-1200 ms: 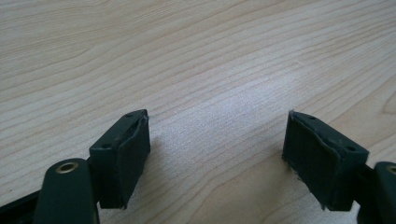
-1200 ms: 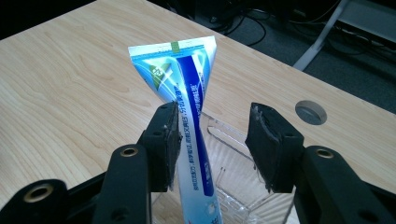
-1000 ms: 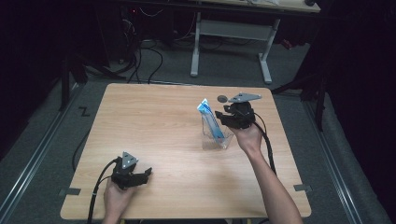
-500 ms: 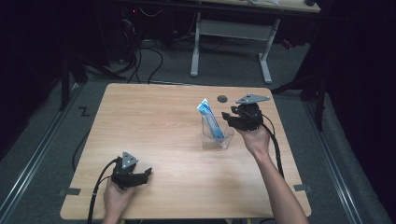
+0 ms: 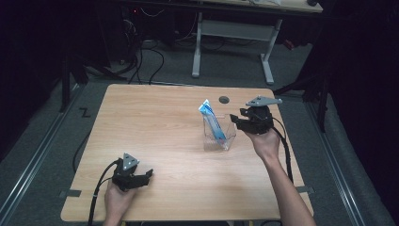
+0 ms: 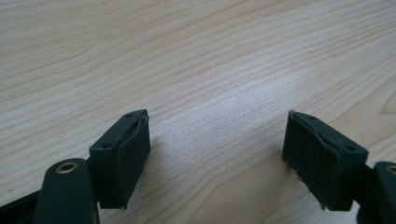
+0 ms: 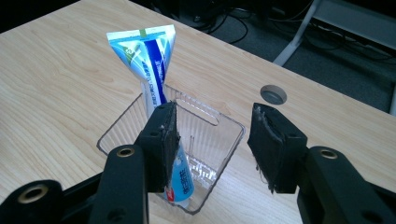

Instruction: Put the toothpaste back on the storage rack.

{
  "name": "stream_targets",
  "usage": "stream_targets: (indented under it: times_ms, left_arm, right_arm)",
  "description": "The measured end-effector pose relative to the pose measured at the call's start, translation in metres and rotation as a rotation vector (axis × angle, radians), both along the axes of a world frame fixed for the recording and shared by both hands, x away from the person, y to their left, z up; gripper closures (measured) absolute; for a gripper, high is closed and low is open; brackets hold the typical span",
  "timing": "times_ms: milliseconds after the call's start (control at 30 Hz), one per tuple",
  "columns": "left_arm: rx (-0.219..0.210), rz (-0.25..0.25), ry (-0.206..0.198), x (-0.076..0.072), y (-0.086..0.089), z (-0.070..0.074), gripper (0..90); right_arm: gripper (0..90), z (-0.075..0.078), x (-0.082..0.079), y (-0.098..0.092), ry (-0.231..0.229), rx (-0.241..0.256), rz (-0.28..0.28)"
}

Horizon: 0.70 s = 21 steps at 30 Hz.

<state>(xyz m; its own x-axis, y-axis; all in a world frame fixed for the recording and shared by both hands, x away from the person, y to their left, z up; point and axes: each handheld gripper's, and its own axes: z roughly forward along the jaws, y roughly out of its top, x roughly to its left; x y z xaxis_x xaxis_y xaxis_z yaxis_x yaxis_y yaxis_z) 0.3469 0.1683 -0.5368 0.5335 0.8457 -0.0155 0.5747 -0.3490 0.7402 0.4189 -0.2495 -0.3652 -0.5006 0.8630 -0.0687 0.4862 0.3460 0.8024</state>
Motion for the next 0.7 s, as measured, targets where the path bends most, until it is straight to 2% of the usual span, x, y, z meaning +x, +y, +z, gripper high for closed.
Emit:
stream_targets:
  times_ms: [233, 333, 567, 700]
  left_arm:
    - [0.000, 0.000, 0.000, 0.000, 0.000, 0.000, 23.7]
    - [0.000, 0.000, 0.000, 0.000, 0.000, 0.000, 23.7]
    - [0.000, 0.000, 0.000, 0.000, 0.000, 0.000, 23.7]
    - [-0.002, 0.001, 0.000, 0.000, 0.000, 0.000, 23.8]
  right_arm:
    - [51.6, -0.006, -0.009, -0.006, 0.006, -0.020, -0.001]
    - [51.8, -0.005, -0.014, -0.012, -0.011, -0.002, -0.008]
    - [51.8, -0.008, -0.021, -0.026, -0.009, 0.028, -0.028]
    - [51.7, -0.010, -0.029, -0.035, -0.015, 0.069, -0.041]
